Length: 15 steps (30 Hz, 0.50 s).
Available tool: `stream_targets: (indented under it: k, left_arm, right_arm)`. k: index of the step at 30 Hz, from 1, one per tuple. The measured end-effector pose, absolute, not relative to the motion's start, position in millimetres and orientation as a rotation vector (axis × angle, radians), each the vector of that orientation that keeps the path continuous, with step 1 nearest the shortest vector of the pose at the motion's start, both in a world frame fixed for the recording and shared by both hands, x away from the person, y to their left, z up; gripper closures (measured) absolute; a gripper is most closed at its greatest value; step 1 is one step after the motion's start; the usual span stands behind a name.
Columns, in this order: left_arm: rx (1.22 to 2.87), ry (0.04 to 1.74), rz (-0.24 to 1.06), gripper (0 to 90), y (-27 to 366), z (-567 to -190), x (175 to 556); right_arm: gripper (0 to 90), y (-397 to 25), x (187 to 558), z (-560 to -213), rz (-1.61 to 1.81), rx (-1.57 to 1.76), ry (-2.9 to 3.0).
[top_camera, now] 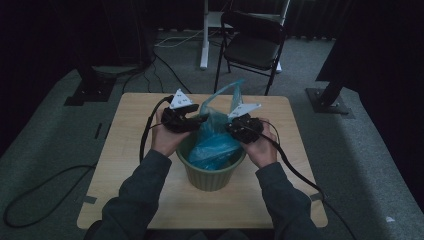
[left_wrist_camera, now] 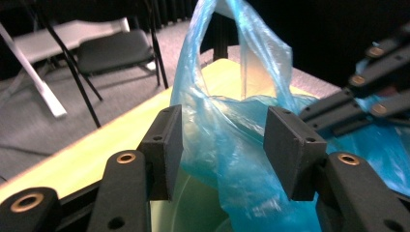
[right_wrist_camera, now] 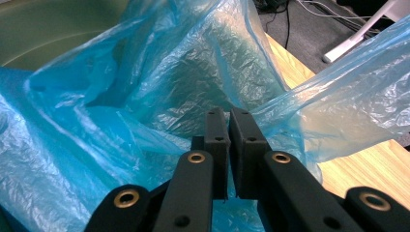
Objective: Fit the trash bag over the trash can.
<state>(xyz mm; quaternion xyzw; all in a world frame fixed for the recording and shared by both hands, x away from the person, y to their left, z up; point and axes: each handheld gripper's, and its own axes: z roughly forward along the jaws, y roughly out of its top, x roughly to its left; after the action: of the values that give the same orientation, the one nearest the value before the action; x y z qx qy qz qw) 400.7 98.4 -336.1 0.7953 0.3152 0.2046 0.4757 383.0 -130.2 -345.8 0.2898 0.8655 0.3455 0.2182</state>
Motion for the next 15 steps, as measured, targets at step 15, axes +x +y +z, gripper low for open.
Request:
stream_targets:
  k: [15]
  left_arm:
    - [1.989, 0.827, 0.565, 89.4, 119, -349, 401]
  right_arm:
    - [86.3, -142, 380, -339, 0.892, 0.814, 2.364]
